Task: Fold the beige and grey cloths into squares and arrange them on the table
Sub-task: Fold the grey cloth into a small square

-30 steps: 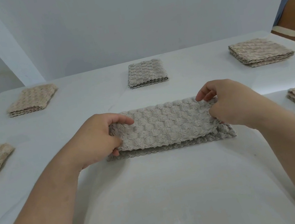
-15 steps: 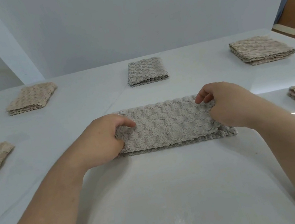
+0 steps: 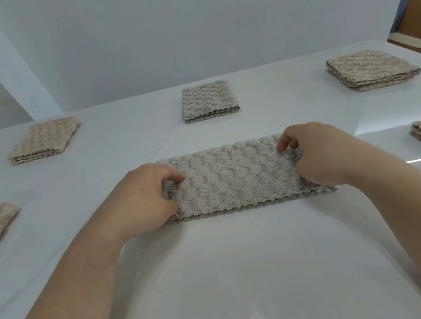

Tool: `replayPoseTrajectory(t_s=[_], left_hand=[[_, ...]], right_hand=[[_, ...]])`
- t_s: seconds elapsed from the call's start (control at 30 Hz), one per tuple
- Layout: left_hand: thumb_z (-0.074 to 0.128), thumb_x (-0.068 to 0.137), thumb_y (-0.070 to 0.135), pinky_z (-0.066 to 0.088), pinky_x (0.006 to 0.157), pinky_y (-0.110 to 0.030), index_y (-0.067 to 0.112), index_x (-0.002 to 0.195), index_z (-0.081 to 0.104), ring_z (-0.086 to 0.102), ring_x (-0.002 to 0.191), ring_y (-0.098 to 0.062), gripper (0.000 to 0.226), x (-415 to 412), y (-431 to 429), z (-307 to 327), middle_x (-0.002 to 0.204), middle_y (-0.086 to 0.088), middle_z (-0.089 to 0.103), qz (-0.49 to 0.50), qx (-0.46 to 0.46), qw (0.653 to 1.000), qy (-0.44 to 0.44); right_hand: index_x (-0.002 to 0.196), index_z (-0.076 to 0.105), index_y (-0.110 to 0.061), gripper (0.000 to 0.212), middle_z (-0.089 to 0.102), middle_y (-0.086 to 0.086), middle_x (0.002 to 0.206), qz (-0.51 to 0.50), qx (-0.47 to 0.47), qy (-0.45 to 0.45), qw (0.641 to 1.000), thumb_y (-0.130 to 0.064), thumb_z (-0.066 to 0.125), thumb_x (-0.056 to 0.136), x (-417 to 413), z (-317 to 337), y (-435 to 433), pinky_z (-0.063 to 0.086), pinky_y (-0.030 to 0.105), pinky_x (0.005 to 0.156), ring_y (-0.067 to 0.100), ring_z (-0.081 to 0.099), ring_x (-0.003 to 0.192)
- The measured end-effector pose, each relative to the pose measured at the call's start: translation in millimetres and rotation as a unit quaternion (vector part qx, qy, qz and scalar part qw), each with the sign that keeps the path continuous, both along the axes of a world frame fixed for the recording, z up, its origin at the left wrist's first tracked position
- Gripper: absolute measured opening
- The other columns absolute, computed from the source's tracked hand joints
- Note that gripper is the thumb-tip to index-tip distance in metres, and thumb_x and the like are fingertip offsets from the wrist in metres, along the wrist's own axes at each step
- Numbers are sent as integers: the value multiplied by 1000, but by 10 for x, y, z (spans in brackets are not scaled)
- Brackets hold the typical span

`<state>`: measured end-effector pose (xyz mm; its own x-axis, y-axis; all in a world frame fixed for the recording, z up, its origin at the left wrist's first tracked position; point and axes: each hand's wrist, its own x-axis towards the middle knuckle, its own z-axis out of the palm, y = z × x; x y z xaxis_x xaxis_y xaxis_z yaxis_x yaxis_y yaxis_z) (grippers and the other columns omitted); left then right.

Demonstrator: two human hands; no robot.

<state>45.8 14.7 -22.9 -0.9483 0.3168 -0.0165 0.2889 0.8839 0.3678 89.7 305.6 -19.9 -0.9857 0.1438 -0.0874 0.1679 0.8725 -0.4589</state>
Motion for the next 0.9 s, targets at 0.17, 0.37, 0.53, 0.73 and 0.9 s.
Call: replayPoseTrajectory(t_s=[0.17, 0.37, 0.53, 0.73, 0.9], left_hand=[[74, 80, 19, 34, 55, -15, 38, 123, 67, 52, 66, 4, 48, 47, 28, 54, 80, 14, 60, 37, -14, 999, -22], [65, 89, 25, 41, 66, -21, 33, 124, 67, 57, 76, -8, 36, 72, 134, 49, 102, 12, 66, 95, 59, 993, 32], [52, 101, 19, 18, 105, -6, 16, 141, 58, 43, 138, -11, 40, 22, 384, -89, 149, 1, 51, 8, 109, 988, 107], [33, 108, 30, 16, 125, -41, 12, 155, 35, 20, 154, -27, 51, -78, 780, -339, 164, -6, 31, -82, -6, 991, 107], [15, 108, 47, 7, 126, -40, 17, 162, 16, 8, 156, -23, 62, -145, 800, -456, 169, -1, 14, -77, -119, 987, 71]], right_hand=[[108, 59, -33, 44, 56, 4, 120, -9, 7, 0, 1000, -1, 52, 78, -24, -25, 6, 44, 31, 78, 28, 53, 109], [132, 55, -28, 48, 51, 6, 125, -49, 86, 17, 995, -12, 51, 86, -18, -39, -94, 37, 43, 102, 32, 34, 130], [146, 49, -12, 47, 50, 7, 148, 30, 56, 156, 986, -19, 47, 99, -94, -208, -303, 30, 43, 117, 29, 30, 145], [160, 24, -12, 54, 26, 2, 166, 121, 67, 127, 982, -32, 24, 109, -219, -383, -528, 12, 41, 126, 23, 11, 156], [162, 16, -13, 59, 15, 3, 170, 132, 142, 70, 978, -38, 18, 109, -247, -500, -512, 6, 40, 127, 21, 5, 157]])
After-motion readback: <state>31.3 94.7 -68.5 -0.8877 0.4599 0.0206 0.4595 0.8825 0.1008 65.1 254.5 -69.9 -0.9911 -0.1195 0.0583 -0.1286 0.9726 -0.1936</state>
